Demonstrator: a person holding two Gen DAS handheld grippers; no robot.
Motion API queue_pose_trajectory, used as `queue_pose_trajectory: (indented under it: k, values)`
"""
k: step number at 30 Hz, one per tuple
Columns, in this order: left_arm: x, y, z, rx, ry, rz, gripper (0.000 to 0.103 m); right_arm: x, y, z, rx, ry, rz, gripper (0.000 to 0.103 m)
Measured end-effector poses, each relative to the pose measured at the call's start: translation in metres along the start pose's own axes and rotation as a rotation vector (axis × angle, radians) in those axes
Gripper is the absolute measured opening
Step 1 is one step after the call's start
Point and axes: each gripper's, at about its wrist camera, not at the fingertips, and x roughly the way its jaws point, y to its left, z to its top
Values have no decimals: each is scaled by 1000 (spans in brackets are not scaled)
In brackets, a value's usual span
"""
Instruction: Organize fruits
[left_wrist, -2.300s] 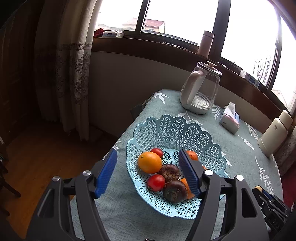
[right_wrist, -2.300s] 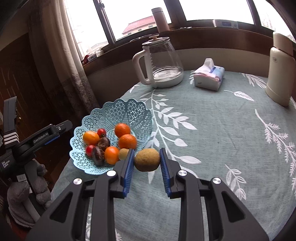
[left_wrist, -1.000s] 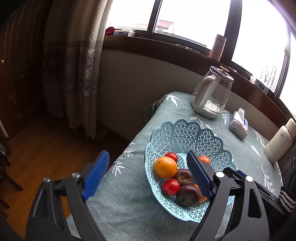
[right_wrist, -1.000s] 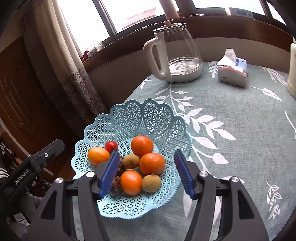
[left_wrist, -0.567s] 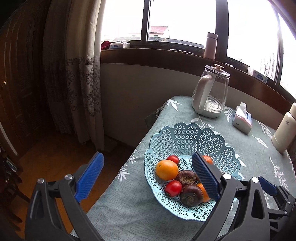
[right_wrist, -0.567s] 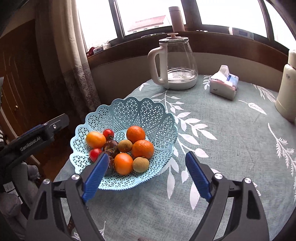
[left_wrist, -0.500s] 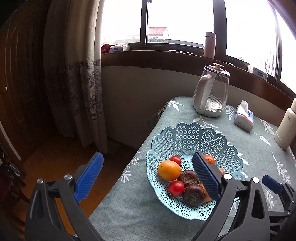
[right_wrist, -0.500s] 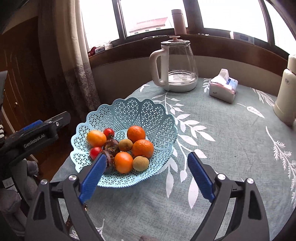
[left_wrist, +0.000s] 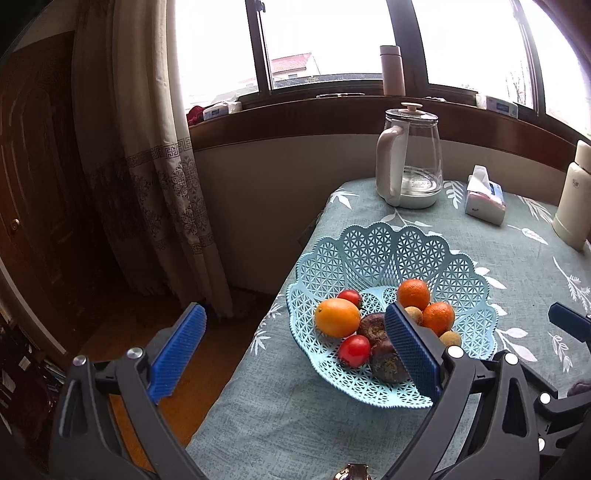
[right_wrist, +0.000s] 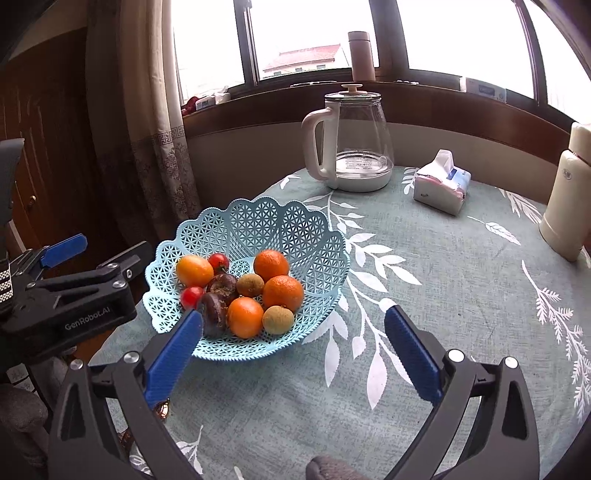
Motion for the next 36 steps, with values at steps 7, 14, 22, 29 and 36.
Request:
queue_pose_trajectory:
  k: [7, 14, 22, 29, 36]
  values:
    - [-3, -8, -3, 46, -8, 3, 99, -3, 3, -2, -33, -11, -18, 98]
    - [5, -12, -6, 70, 7, 1, 99, -8, 9, -2, -66, -26, -13, 98]
    - [12, -21, -10, 118, 17, -11, 99, -10, 16, -3, -91, -27, -25, 98]
    - [12, -21, -11, 142, 8, -2, 99, -15, 22, -4, -132, -54, -85, 98]
    - [11, -16, -15, 186, -2, 16, 99, -15, 26, -5, -164, -48, -112, 98]
